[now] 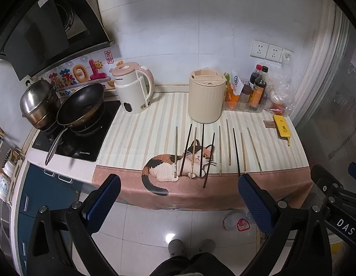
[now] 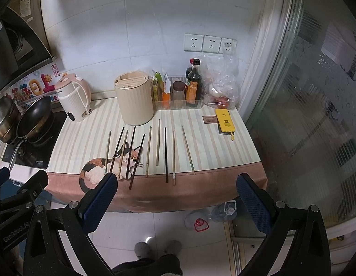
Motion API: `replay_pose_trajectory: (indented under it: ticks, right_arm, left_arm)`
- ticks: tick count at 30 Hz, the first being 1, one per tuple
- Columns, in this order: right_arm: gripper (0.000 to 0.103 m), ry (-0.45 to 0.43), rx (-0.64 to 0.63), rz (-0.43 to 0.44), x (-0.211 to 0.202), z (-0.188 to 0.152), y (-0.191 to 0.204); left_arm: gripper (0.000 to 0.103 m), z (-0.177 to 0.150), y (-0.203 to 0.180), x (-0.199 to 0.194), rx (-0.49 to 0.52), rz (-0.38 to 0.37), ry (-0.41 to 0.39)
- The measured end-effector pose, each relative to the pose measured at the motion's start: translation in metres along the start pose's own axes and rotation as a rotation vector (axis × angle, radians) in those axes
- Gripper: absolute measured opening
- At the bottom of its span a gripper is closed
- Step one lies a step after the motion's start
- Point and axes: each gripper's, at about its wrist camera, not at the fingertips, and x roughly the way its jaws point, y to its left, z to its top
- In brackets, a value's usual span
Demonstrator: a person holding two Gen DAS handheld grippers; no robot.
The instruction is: Organize utensils
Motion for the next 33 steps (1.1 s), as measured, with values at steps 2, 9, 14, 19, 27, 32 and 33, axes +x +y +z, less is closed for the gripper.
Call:
replay_pose_trajectory:
  ticks: [2, 9, 14, 19, 27, 32, 33]
  right_arm:
    - [0.103, -0.001, 0.001, 0.000, -0.004, 0.005, -0.001]
    - [0.103, -0.004, 0.003, 0.001, 0.001, 0.004, -0.003]
    - [0.103, -0.009, 0.002, 0.000, 0.001, 0.004, -0.001]
    - [0.103, -0.015, 0.003, 0.000, -0.003, 0.008, -0.003]
    - [0.103, -0.027, 0.007, 0.004, -0.006, 0.008, -0.003]
    - [0.103, -0.031, 0.004, 0.004, -0.007, 0.009, -0.001]
    - [0.103, -0.032, 0.004, 0.004, -0.008, 0.009, -0.001]
  left_arm:
    - [0.103, 0.002, -0.001, 0.001, 0.000, 0.000, 0.000]
    - [0.103, -0.001, 0.002, -0.004, -0.002, 0.003, -0.010]
    - [0.103, 0.001, 0.002, -0.005, -0.002, 0.002, -0.012]
    - [0.103, 0.004, 0.004, -0.005, 0.000, 0.001, -0.015]
    - [0.103, 0.010, 0.004, -0.006, -0.001, 0.002, -0.023]
    - [0.103, 0.009, 0.004, -0.007, 0.001, 0.002, -0.024]
    - [0.103, 0.010, 0.004, -0.006, 0.001, 0.002, -0.023]
